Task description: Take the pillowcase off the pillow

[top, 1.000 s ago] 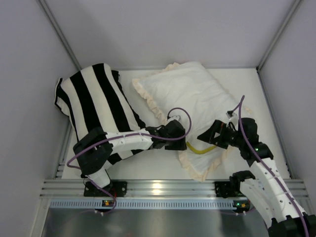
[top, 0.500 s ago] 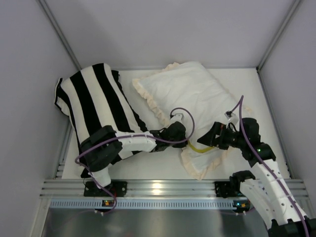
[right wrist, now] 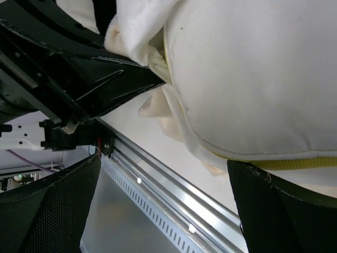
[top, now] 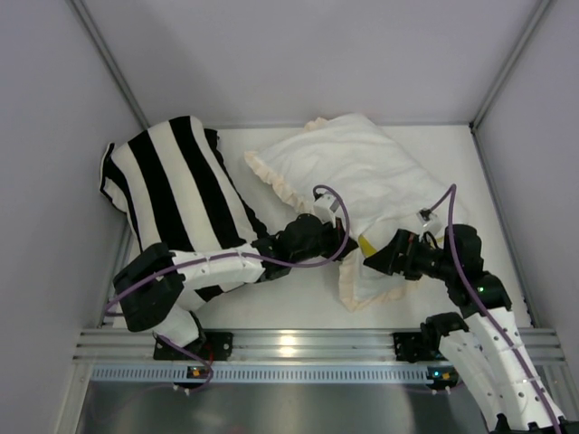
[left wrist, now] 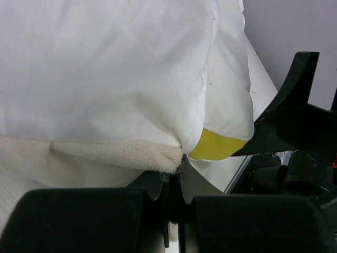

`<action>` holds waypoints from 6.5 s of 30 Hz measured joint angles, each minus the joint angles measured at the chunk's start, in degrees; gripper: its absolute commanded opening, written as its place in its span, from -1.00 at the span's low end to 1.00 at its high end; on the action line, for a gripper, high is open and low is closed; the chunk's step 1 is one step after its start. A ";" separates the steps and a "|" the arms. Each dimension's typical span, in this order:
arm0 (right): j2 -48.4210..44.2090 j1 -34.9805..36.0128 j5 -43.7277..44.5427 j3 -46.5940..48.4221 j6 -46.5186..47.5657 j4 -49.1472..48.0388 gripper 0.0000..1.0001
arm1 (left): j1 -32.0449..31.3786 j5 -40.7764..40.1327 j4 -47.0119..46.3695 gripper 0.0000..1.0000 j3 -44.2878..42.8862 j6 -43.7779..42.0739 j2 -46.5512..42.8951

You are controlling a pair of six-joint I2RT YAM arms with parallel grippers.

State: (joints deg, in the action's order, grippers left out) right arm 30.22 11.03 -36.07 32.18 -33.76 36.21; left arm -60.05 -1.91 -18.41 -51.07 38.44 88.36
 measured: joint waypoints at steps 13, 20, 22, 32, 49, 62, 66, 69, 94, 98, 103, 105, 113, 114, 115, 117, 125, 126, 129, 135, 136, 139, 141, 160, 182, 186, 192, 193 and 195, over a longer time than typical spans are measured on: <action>-4.26 0.11 11.15 -1.40 -1.27 3.23 0.99 | 0.02 1.68 5.57 -1.00 -3.58 -6.73 -1.57; -5.01 0.11 19.02 -1.40 -2.97 4.37 0.99 | 0.37 4.20 6.91 -1.00 -3.56 -7.30 -3.61; -4.46 0.11 19.54 -1.40 -3.78 4.31 0.99 | 0.37 5.38 6.78 -1.00 -3.30 -7.10 -3.63; -3.37 0.11 21.49 -1.33 -5.07 3.17 0.93 | 0.50 10.29 4.48 -1.00 -1.01 -5.38 -3.52; 3.41 0.13 25.00 -1.33 -6.97 -4.44 -1.00 | 0.66 8.55 6.43 -1.00 -1.75 -4.33 -2.86; -9.27 0.13 25.86 4.94 -6.01 7.56 -1.00 | 12.24 -2.03 22.21 -1.00 -11.47 8.87 9.18; -9.99 0.15 25.92 9.44 -5.29 11.13 -1.00 | 15.45 -1.05 23.67 -1.00 -13.42 11.50 12.20; -10.08 0.22 25.83 11.15 -4.79 12.31 -1.00 | 18.18 1.33 23.78 -1.00 -13.46 12.68 12.96; 1.05 0.81 10.29 -1.84 -2.25 -0.13 -0.93 | 7.13 -6.60 34.69 0.32 -6.08 3.91 -18.64; 6.82 6.67 7.13 -2.05 -1.25 -4.81 -0.56 | 7.13 -9.40 37.18 0.10 -5.90 5.44 -20.44; 12.28 17.49 3.23 -0.31 0.48 -6.58 0.56 | 6.58 -6.25 37.35 -0.18 -4.44 6.73 -14.88; 13.51 20.96 4.94 1.53 1.49 -6.14 0.70 | 4.87 -5.16 37.18 -0.12 -4.39 6.93 -10.88; 2.56 23.23 27.91 12.94 1.49 0.11 0.74 | -3.26 -6.25 37.07 0.39 -5.25 7.72 -5.55; 1.40 23.23 31.85 14.69 0.72 1.46 0.73 | -3.30 -6.91 37.00 0.41 -5.55 7.74 -5.88; 0.70 23.23 35.21 15.96 0.09 2.47 0.73 | -3.39 -7.43 37.00 0.44 -5.77 7.78 -6.25; -0.31 23.26 43.15 18.18 -1.68 4.68 0.73 | -3.56 -8.66 36.96 0.46 -6.49 7.61 -6.91; 3.52 23.26 59.23 21.57 -4.90 10.80 0.71 | -8.81 -11.54 37.31 0.50 -15.06 4.46 -1.38; 4.37 23.26 59.74 22.03 -4.96 10.95 0.71 | -9.77 -11.80 37.33 0.50 -15.76 4.11 -0.04; 5.81 23.26 60.76 22.88 -5.03 11.34 0.71 | -11.98 -12.63 38.34 0.53 -15.96 3.34 2.29; 6.01 23.26 62.10 23.12 -4.87 11.56 0.71 | -15.34 -18.80 42.66 0.61 -16.31 2.93 3.23; 5.86 23.26 62.18 23.12 -4.87 11.56 0.70 | -15.82 -20.87 44.22 0.61 -17.03 2.97 3.89; 5.16 23.26 62.40 23.12 -4.87 11.63 0.70 | -16.94 -24.65 46.56 0.63 -19.08 3.02 6.25; 4.85 23.26 62.45 23.12 -4.87 11.63 0.70 | -17.40 -26.58 47.21 0.62 -20.02 3.04 8.33; 8.68 23.26 60.83 22.01 -2.21 11.13 0.68 | -18.88 -37.11 49.62 -1.00 -14.47 7.98 6.82; 20.85 23.26 50.21 10.84 2.03 2.34 0.38 | -18.58 -39.89 59.60 -1.00 1.25 20.39 -27.45; 21.40 23.26 50.62 10.45 2.43 1.25 0.20 | -18.58 -39.89 59.65 -1.00 1.25 20.39 -27.52; 24.76 23.26 51.82 9.44 2.84 -1.73 -0.49 | -18.58 -39.69 59.69 -1.00 1.25 20.52 -28.70; 25.55 23.26 52.04 9.44 2.78 -2.25 -0.55 | -18.58 -39.67 59.74 -1.00 1.27 20.63 -29.07; 26.84 23.26 52.37 9.44 2.64 -3.32 -0.72 | -18.58 -39.67 59.84 -1.00 1.62 21.11 -30.21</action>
State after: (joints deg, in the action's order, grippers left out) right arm 57.06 34.28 16.29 41.63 -31.11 32.88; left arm -78.63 -41.58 41.43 -49.45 59.55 58.15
